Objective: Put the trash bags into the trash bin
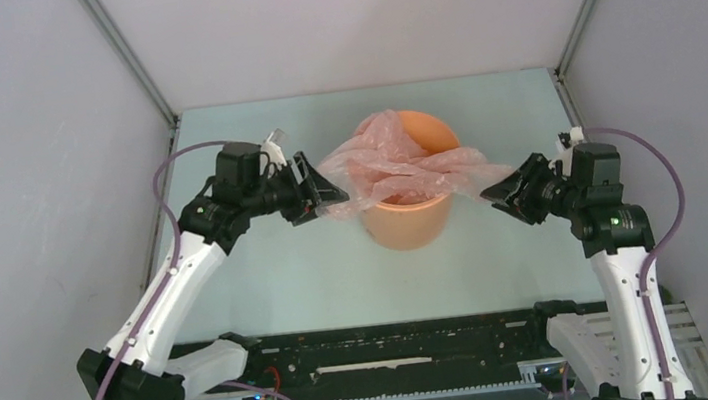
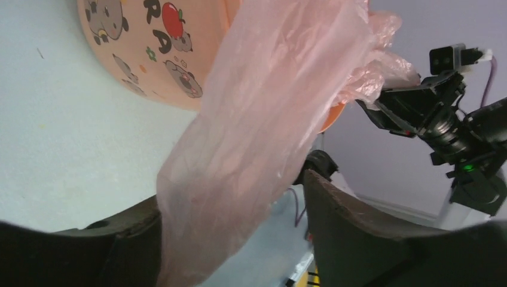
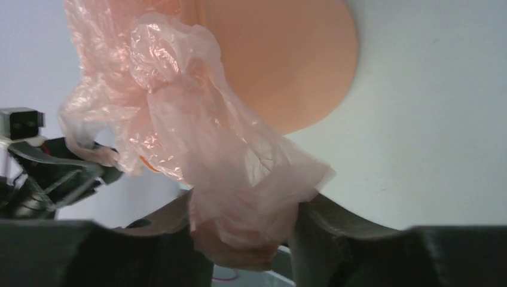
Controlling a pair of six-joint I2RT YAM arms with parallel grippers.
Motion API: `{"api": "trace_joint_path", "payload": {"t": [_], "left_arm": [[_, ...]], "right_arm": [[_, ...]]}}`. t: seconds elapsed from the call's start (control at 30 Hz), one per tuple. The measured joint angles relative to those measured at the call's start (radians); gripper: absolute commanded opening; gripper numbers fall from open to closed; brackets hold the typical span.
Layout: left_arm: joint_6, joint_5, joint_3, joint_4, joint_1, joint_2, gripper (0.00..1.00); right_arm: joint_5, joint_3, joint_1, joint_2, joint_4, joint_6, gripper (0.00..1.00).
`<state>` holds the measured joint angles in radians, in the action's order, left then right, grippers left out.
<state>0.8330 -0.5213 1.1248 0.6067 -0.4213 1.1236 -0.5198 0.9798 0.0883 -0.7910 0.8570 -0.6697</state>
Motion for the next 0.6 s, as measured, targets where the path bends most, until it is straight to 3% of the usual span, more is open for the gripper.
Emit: {"api": "trace_joint_path", "payload": {"t": [0.1, 0.17, 0.23, 0.43, 0.6], "left_arm": [[-0.011, 0.020, -0.005, 0.008, -0.007, 0.008, 0.27], [-0.031, 0.037, -0.005, 0.029, -0.007, 0.023, 0.13], [-0.064, 0.059, -0.005, 0.068, -0.006, 0.047, 0.07], [-0.137, 0.106, 0.045, 0.218, -0.003, 0.062, 0.00], [-0.189, 0.155, 0.090, 0.278, -0.003, 0.024, 0.00]], "right_arm": [[0.001, -0.034, -0.026, 0.015, -0.035, -0.047, 0.01], [-0.004, -0.041, -0.024, 0.016, -0.039, -0.050, 0.00], [-0.017, -0.041, -0.007, 0.014, -0.038, -0.033, 0.00], [-0.087, -0.026, 0.055, 0.017, 0.045, 0.074, 0.00], [-0.005, 0.013, 0.059, 0.030, 0.155, 0.176, 0.00]]}}
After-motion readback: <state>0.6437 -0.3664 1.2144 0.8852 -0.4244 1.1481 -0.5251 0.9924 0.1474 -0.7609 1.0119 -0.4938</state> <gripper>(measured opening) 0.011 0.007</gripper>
